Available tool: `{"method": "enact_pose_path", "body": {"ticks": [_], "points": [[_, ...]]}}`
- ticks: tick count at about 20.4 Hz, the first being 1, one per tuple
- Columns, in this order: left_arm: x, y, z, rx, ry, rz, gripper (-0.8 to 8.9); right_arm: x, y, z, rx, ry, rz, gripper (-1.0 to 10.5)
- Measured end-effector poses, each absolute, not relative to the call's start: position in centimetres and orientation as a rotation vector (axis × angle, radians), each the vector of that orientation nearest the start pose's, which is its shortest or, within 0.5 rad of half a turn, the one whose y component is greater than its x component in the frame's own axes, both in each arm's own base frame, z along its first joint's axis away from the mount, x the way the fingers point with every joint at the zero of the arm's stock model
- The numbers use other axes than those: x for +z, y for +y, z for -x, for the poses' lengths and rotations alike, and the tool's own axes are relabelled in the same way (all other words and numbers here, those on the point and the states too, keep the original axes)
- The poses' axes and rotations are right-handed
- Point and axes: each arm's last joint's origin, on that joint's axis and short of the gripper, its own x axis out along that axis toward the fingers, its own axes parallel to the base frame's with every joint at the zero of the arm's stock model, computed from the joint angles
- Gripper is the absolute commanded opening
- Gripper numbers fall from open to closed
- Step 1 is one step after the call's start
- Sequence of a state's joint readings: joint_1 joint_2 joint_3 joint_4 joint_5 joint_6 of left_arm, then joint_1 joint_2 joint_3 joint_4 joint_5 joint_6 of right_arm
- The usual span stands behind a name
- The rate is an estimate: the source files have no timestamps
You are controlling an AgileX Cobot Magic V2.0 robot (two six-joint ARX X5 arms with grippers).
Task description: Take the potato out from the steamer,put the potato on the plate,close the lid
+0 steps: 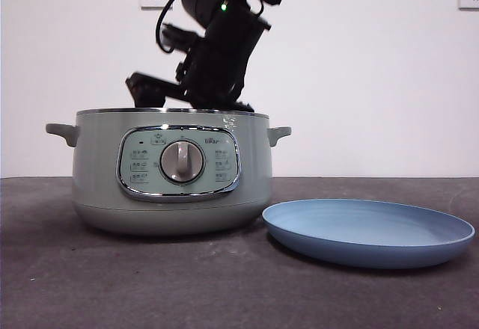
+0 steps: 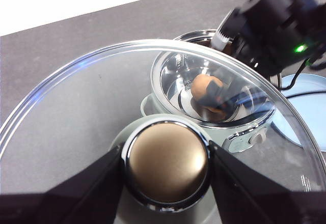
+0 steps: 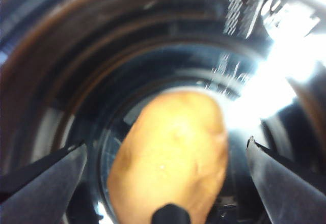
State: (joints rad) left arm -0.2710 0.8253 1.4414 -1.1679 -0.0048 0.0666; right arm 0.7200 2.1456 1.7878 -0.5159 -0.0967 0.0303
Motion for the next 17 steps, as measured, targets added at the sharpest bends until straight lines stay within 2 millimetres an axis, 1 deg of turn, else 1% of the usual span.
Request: {"method": "enact_pose_path", "body": {"ticks": [1,3,5,6,11,12,13,14,15,17], "points": [[43.7,-2.4,-8.5,-0.278,0.540,-0.140,-0.12,21.7,31.7,-35.7,0.748,0.875,0.252,5.5],[43.7,-2.4,-8.5,-0.278,0.540,-0.141,-0.12,21.1,31.8,-35.8,0.740,0.890,0.256,3.9],[43.7,-2.4,-8.5,-0.278,0.540,-0.141,-0.12,21.1,31.7,-35.8,0.724,0.886,0.262,1.5],[43.7,-2.4,-8.5,-0.278,0.540,-0.141,-0.12,21.1,31.7,-35.8,0.725,0.884,0.262,0.0],[43.7,-2.4,-8.5,-0.278,0.540,-0.140,-0.12,21.5,31.8,-35.8,0.727,0.864,0.255,-0.1],[43.7,-2.4,-8.5,-0.278,0.539,-0.140,-0.12,22.1,31.7,-35.7,0.726,0.851,0.253,-0.1],[43.7,-2.4,-8.5,-0.278,0.538,-0.140,-0.12,23.2,31.4,-35.5,0.720,0.828,0.250,-0.1],[43.8,-2.4,-8.6,-0.279,0.537,-0.140,-0.12,24.9,31.0,-35.1,0.714,0.798,0.244,-0.1],[43.8,-2.4,-8.7,-0.281,0.532,-0.139,-0.12,27.0,30.4,-34.4,0.718,0.762,0.234,-0.1],[43.9,-2.5,-9.0,-0.287,0.516,-0.136,-0.12,31.5,28.7,-32.6,0.722,0.702,0.217,-0.1]]}}
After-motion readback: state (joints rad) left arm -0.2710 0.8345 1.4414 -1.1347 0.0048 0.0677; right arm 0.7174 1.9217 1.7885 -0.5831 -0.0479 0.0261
